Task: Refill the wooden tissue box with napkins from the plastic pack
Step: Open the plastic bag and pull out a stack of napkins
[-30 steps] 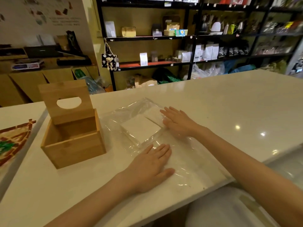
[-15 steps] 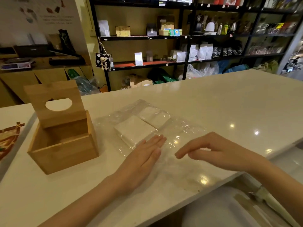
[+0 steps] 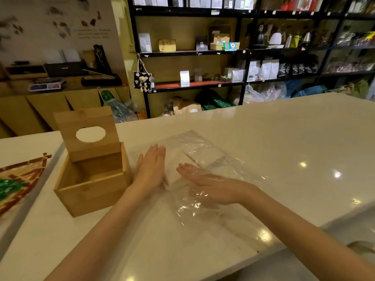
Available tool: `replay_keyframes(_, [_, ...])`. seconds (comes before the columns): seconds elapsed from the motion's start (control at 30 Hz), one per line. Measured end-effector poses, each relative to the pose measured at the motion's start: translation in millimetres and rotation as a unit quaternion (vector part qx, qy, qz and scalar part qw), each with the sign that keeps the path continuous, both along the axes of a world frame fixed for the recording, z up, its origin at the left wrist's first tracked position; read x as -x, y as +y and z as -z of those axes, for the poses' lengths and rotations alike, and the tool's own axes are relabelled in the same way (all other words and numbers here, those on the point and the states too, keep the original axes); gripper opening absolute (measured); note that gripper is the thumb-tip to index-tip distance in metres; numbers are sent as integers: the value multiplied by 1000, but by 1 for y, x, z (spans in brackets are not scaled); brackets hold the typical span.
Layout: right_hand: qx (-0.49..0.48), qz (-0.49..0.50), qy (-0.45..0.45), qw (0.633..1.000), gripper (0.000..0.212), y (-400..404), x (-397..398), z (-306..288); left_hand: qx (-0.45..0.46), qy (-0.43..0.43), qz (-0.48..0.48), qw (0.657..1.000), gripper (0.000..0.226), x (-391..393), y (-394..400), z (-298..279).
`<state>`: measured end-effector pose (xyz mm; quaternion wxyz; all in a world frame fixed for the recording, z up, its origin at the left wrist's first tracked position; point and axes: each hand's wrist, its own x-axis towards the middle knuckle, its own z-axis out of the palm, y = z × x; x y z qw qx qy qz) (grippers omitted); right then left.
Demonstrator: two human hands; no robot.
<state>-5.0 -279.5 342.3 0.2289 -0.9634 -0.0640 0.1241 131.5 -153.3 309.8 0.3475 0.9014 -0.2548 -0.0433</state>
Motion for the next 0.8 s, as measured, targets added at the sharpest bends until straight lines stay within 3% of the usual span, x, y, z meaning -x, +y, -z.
replay_keyframes(0.2, [144, 41, -89, 985, 61, 19, -36, 29, 39, 28, -7, 999, 52, -3, -1, 12])
replay_keyframes(0.33, [161, 35, -146, 975, 90, 17, -36, 49, 104, 56, -15, 993, 56, -7, 1, 16])
replay_keyframes(0.47, [138, 35, -120, 982, 59, 14, -20, 42, 79, 89, -37, 992, 70, -10, 2, 19])
replay_keyframes(0.6, [115, 47, -155, 980, 77, 14, 8, 47, 22, 96, -36, 995, 75, -8, 2, 19])
replay_keyframes(0.7, [120, 37, -175, 977, 58, 11, 31, 53, -14, 94, -39, 995, 70, -3, 1, 13])
replay_keyframes(0.8, [118, 36, -137, 983, 67, 9, 58, 51, -62, 75, -16, 995, 55, 7, -2, 8])
